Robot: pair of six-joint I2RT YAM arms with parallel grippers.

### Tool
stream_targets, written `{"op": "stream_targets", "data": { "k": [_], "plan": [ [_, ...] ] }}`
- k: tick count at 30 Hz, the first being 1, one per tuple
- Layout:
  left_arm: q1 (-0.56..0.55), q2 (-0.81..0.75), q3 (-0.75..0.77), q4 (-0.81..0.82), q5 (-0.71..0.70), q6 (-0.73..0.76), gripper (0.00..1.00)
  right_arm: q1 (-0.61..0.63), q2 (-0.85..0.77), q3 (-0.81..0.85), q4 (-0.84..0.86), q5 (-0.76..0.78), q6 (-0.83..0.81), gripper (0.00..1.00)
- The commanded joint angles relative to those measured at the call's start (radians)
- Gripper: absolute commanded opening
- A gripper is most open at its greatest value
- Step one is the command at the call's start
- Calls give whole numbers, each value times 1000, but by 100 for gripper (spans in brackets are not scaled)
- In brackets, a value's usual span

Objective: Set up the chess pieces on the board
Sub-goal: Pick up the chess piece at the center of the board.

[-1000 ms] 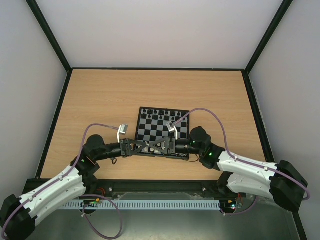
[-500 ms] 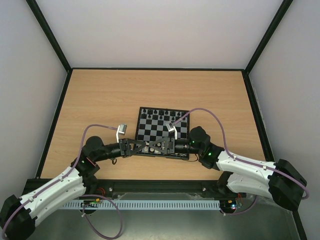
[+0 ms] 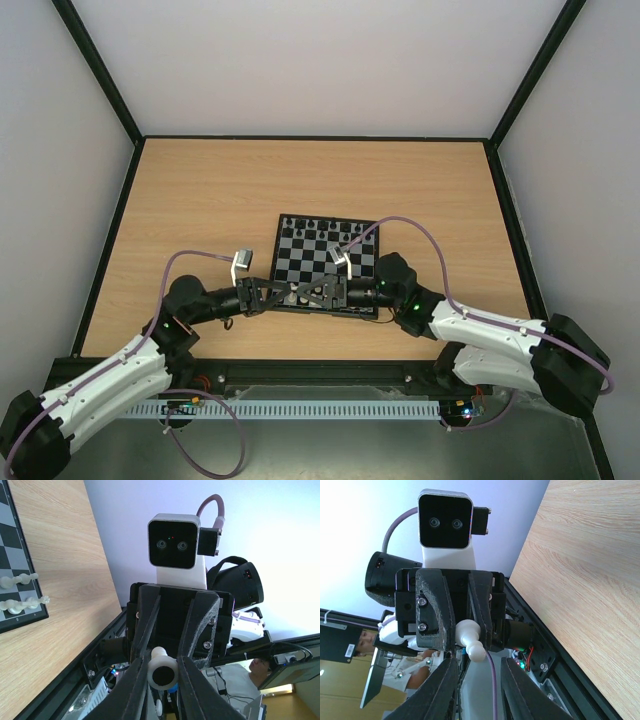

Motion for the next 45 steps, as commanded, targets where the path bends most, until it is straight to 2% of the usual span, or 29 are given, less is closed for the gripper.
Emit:
{"op": "stream_targets", "data": {
  "k": [1,20,27,34,36,37,42,45],
  "plan": [
    [6,-9,-15,66,2,-15,12,-5,14,22,58,-21,-13,25],
    [5,12,-37,107,8,-31,12,-5,68,59,96,-55,-11,20],
    [6,18,-39,111,10,-29,12,-4,82,64,101,-62,-12,8],
    [6,26,-32,90,9,-11,18,-4,79,64,92,-58,-19,6],
    [6,24,-24,66,7,3,22,-5,71,64,76,-53,-29,6],
    [6,24,-17,47,4,13,28,-4,66,65,64,-49,-34,6],
    [10,20,22,-39,-9,62,62,-4,36,60,-3,-30,-66,6],
    [22,24,43,-75,-9,85,69,-5,12,49,-42,-17,-87,6]
  ]
}}
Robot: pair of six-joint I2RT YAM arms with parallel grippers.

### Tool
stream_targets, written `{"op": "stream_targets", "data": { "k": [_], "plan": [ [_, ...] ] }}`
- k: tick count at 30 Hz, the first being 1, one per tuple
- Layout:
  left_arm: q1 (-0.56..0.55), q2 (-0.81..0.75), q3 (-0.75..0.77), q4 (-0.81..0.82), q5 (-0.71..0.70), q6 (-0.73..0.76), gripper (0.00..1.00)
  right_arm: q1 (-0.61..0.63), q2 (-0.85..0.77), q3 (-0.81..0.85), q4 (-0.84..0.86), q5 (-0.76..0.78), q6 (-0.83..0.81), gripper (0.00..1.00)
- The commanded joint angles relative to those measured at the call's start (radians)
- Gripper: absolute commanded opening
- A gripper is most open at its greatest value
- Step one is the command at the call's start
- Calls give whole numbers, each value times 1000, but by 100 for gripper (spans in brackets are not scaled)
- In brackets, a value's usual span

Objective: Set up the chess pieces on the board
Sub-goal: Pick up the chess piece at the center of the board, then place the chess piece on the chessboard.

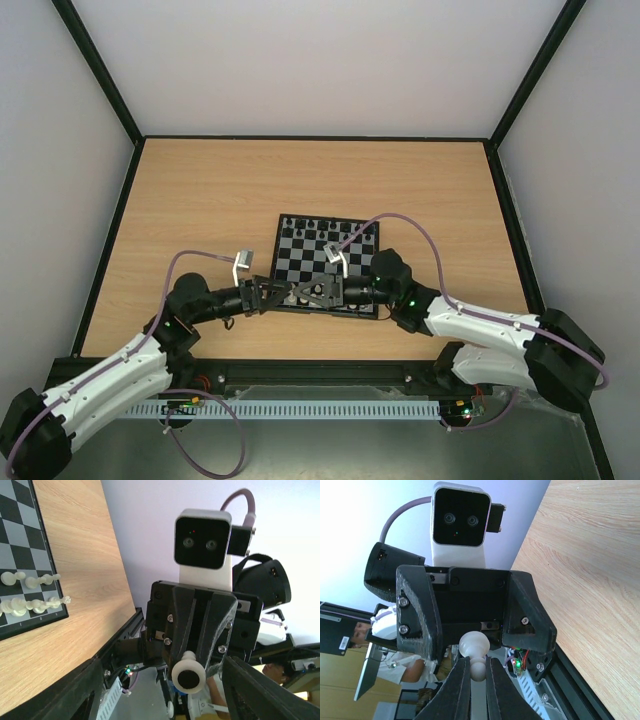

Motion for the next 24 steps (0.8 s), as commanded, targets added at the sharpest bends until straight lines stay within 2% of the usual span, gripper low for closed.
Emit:
{"op": "stream_targets", "data": {
  "k": [1,8,15,24],
  "plan": [
    [19,6,59,-58,0,59,70,-2,-54,12,-60,21,-54,5],
    [50,34,146,-184,7,149,76,-2,-122,-43,-134,50,-88,6],
    [98,92,200,-245,50,212,77,-2,-214,-74,-231,86,-132,6],
    [237,67,244,-394,122,302,77,-2,-258,-10,-430,126,-242,6]
  ]
}}
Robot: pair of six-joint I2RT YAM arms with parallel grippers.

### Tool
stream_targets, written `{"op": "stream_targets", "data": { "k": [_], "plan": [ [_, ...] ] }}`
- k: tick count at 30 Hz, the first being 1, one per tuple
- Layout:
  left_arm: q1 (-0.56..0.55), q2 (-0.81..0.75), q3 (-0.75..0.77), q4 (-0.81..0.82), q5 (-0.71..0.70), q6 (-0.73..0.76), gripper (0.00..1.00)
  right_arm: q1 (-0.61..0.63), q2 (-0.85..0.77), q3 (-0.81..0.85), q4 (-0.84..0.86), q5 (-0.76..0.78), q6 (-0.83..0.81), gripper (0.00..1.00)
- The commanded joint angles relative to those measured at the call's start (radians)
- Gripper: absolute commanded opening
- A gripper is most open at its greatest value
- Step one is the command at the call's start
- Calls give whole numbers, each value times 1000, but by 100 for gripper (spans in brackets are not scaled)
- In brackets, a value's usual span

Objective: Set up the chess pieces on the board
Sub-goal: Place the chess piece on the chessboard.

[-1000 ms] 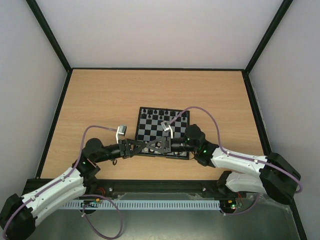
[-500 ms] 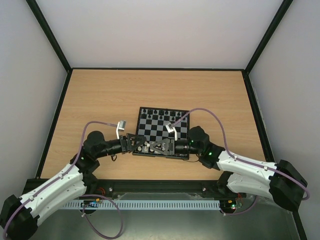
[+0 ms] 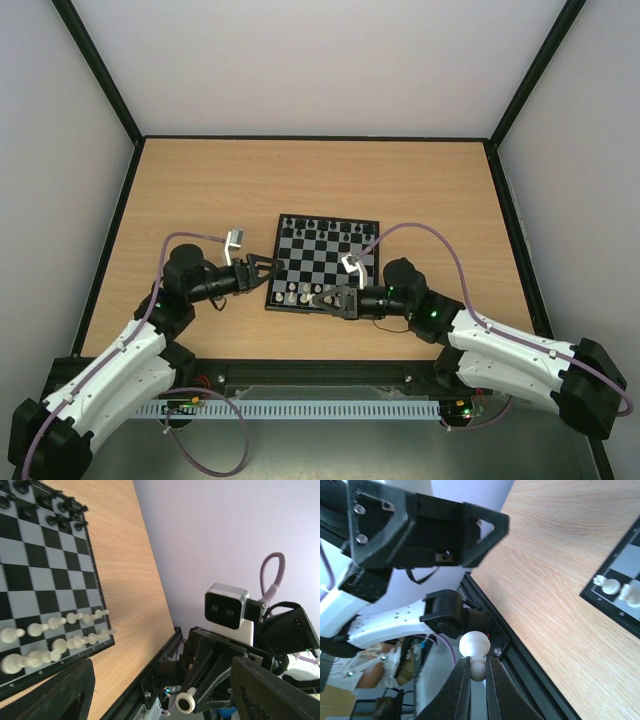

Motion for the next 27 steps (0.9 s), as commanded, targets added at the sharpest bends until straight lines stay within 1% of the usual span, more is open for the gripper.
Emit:
{"op": "stream_targets", "data": {
  "k": [1,6,11,15,19,27],
  "plan": [
    [72,-36,37,-97,66,68,77,-1,-12,64,-146,34,-90,6],
    [133,-73,32,-140,99,95,77,-2,31,142,-253,60,-141,6],
    [162,-92,26,-167,122,127,78,-2,79,198,-332,84,-181,6],
    [172,-98,45,-253,94,193,78,-2,135,279,-421,102,-224,7],
    [175,-106,68,-355,34,264,78,-1,222,388,-542,139,-273,8],
    [191,-149,66,-424,-18,305,78,1,461,606,-778,242,-347,8]
  ]
}}
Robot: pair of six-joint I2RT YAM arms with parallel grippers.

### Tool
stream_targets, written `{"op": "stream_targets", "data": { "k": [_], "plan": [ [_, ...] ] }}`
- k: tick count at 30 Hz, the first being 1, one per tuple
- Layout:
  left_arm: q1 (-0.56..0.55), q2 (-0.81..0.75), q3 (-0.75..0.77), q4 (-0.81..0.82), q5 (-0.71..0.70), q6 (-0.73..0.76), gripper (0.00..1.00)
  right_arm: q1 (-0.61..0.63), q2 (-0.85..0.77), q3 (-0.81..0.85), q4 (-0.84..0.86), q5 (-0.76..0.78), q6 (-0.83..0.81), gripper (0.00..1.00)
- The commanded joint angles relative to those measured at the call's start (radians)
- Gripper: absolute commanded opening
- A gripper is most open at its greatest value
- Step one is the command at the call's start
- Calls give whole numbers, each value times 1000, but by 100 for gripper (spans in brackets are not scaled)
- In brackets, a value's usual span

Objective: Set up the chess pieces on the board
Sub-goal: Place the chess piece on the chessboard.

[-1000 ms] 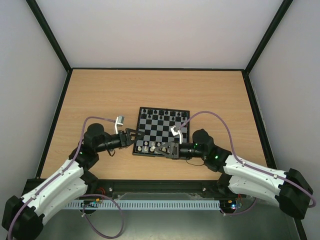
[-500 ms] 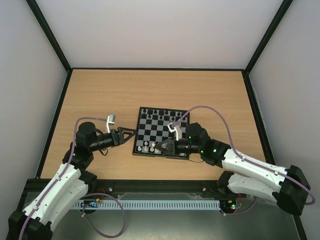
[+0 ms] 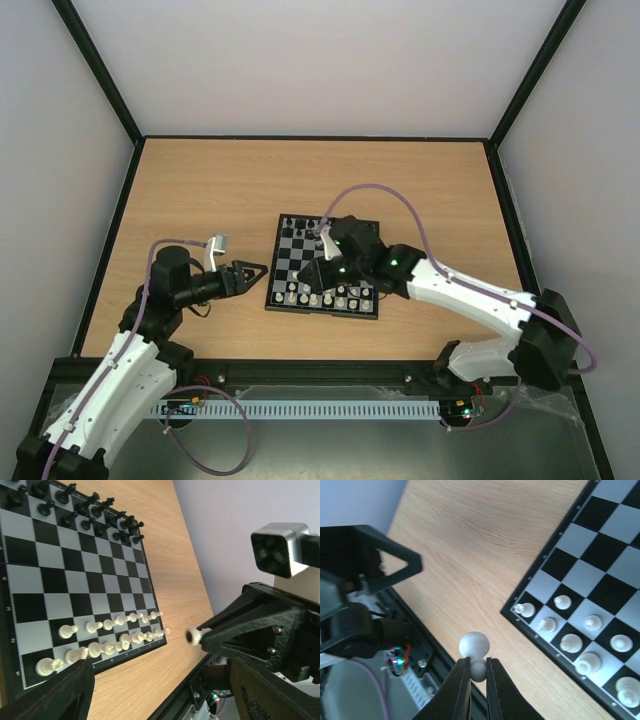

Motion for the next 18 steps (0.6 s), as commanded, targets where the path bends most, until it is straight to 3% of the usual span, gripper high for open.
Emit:
{"op": "stream_targets", "data": {
  "k": [1,18],
  "plan": [
    [12,-28,29,-92,-52,57,78,3,120,110,-213,83,-62,8],
    [21,-96,10,-202,-144,106,77,119,586,612,-593,351,-135,7]
  ]
}}
